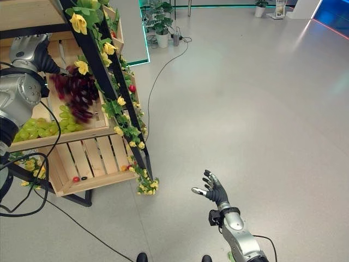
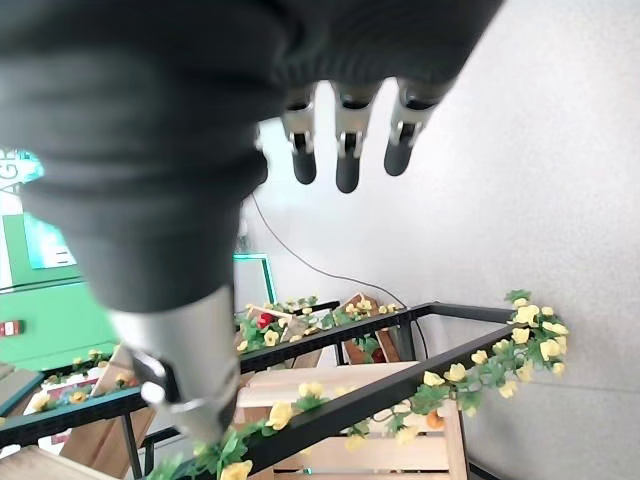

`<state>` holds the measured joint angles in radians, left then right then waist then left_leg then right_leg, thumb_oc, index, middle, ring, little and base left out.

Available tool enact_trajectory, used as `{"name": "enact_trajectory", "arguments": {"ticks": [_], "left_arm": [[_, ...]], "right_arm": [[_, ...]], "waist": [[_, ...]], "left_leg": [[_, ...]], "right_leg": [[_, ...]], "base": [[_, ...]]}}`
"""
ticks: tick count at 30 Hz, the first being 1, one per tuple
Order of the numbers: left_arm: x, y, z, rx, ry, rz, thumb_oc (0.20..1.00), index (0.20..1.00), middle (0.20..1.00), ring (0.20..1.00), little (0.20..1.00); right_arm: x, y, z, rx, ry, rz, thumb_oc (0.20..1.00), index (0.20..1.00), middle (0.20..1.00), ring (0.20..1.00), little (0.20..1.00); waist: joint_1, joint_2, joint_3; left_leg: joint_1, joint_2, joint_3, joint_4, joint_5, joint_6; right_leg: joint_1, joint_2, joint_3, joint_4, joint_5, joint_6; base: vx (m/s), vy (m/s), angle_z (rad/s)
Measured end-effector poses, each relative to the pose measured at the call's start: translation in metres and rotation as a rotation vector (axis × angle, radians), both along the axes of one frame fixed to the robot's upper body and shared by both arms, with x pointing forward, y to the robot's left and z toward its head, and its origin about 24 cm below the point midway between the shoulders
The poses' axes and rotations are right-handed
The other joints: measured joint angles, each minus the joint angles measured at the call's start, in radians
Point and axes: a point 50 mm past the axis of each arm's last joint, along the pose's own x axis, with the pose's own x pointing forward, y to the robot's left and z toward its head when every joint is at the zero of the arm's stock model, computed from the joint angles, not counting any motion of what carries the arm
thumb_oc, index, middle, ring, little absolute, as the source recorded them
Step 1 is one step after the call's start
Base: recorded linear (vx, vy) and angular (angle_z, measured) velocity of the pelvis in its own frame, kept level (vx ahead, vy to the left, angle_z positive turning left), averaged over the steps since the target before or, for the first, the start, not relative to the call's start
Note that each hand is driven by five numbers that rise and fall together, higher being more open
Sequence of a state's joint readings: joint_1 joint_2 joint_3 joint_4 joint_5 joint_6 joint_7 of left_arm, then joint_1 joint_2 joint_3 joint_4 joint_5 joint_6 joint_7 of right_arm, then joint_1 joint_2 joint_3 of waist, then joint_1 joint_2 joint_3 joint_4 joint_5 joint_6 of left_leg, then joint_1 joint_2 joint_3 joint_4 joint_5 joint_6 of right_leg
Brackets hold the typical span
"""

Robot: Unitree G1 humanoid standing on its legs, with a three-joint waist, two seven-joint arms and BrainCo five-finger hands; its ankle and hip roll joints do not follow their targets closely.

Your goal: Pick up the fruits from the basket on one side to the basket on the other side

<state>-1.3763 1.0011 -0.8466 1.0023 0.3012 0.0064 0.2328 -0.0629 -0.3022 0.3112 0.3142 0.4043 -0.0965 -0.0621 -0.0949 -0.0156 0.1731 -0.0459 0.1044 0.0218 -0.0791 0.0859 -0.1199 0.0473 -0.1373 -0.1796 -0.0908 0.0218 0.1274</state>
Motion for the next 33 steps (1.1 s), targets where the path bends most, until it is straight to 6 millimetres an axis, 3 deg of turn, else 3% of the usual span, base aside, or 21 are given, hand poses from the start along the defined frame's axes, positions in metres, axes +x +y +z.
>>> {"name": "enact_trajectory", "arguments": {"ticks": [7,10,13,16,19,20,21,25,27,30,33], "left_arm": [[-0.01,0.023,0.001,-0.062,0.031,0.051,1.0,1.0,1.0,1.0,1.0],[-0.018,0.017,0.007,-0.156,-0.068,-0.066,1.0,1.0,1.0,1.0,1.0],[-0.031,0.016,-0.007,-0.344,-0.162,-0.215,1.0,1.0,1.0,1.0,1.0],[-0.053,0.013,-0.042,-0.571,-0.228,-0.393,1.0,1.0,1.0,1.0,1.0],[-0.068,0.019,-0.086,-0.778,-0.201,-0.417,1.0,1.0,1.0,1.0,1.0],[-0.085,0.021,-0.097,-0.902,-0.265,-0.465,1.0,1.0,1.0,1.0,1.0],[-0.109,0.011,-0.124,-1.088,-0.366,-0.542,1.0,1.0,1.0,1.0,1.0],[-0.123,-0.015,-0.168,-1.337,-0.335,-0.6,1.0,1.0,1.0,1.0,1.0],[-0.131,-0.033,-0.174,-1.452,-0.401,-0.669,1.0,1.0,1.0,1.0,1.0],[-0.137,-0.061,-0.19,-1.551,-0.333,-0.746,1.0,1.0,1.0,1.0,1.0],[-0.139,-0.077,-0.193,-1.595,-0.299,-0.81,1.0,1.0,1.0,1.0,1.0]], "right_arm": [[-0.001,-0.001,-0.001,0.001,0.006,0.01,1.0,1.0,1.0,1.0,1.0],[-0.001,-0.002,-0.001,0.0,0.008,0.004,1.0,1.0,1.0,1.0,1.0],[-0.002,-0.008,-0.002,0.0,0.011,-0.021,1.0,1.0,1.0,1.0,1.0],[-0.002,-0.02,0.0,-0.007,0.003,-0.072,1.0,1.0,1.0,1.0,1.0],[-0.008,-0.032,-0.004,-0.021,0.025,-0.116,1.0,1.0,1.0,1.0,1.0],[-0.008,-0.031,-0.002,-0.01,0.016,-0.124,1.0,1.0,1.0,1.0,1.0],[-0.012,-0.036,-0.001,0.004,0.005,-0.163,1.0,1.0,1.0,1.0,1.0],[-0.016,-0.042,-0.006,-0.015,0.032,-0.182,1.0,1.0,1.0,1.0,1.0],[-0.017,-0.044,-0.005,-0.008,0.027,-0.2,1.0,1.0,1.0,1.0,1.0],[-0.017,-0.045,-0.004,-0.01,0.022,-0.209,1.0,1.0,1.0,1.0,1.0],[-0.018,-0.045,-0.005,-0.012,0.025,-0.211,1.0,1.0,1.0,1.0,1.0]], "waist": [[0.013,0.001,0.007],[0.03,0.002,0.019],[0.033,0.003,0.024],[0.045,0.002,0.037],[0.065,0.001,0.044],[0.067,0.001,0.047],[0.065,0.004,0.049],[0.103,-0.013,0.059],[0.109,-0.013,0.059],[0.108,-0.014,0.059],[0.108,-0.015,0.059]], "left_leg": [[-0.001,0.0,-0.011,0.0,0.001,-0.001],[-0.001,0.001,-0.012,0.0,0.002,-0.002],[0.001,0.002,-0.022,0.0,0.002,-0.002],[0.002,0.003,-0.023,0.0,0.002,-0.002],[0.001,0.005,-0.023,0.0,0.002,-0.003],[0.004,0.004,-0.02,-0.002,0.001,-0.004],[0.011,0.003,-0.019,-0.005,0.001,-0.003],[0.012,0.012,-0.022,-0.002,0.001,-0.007],[0.013,0.011,-0.023,-0.001,0.001,-0.008],[0.013,0.013,-0.024,0.002,0.001,-0.008],[0.015,0.013,-0.024,0.002,0.001,-0.008]], "right_leg": [[0.005,0.001,-0.011,0.0,0.0,0.0],[0.005,0.003,-0.019,0.0,0.0,0.0],[0.012,0.004,-0.028,0.0,-0.002,-0.002],[0.013,0.006,-0.029,0.0,-0.003,-0.003],[0.014,0.009,-0.029,0.0,-0.004,-0.004],[0.012,0.007,-0.027,-0.001,-0.004,-0.004],[0.016,0.004,-0.022,-0.001,-0.004,-0.003],[0.018,0.015,-0.024,-0.001,-0.008,-0.007],[0.023,0.013,-0.021,-0.001,-0.008,-0.007],[0.024,0.015,-0.02,-0.001,-0.007,-0.008],[0.027,0.016,-0.02,-0.001,-0.007,-0.008]], "base": [[-0.01,-0.01,0.02],[0.0,-0.005,0.01],[-0.01,-0.015,0.08],[0.0,0.0,0.0],[0.0,0.0,0.0],[0.0,-0.017,-0.03],[0.0,0.0,0.0],[0.0,0.0,0.0],[0.0,0.0,0.0],[0.0,-0.004,0.01],[0.0,0.0,0.0]]}}
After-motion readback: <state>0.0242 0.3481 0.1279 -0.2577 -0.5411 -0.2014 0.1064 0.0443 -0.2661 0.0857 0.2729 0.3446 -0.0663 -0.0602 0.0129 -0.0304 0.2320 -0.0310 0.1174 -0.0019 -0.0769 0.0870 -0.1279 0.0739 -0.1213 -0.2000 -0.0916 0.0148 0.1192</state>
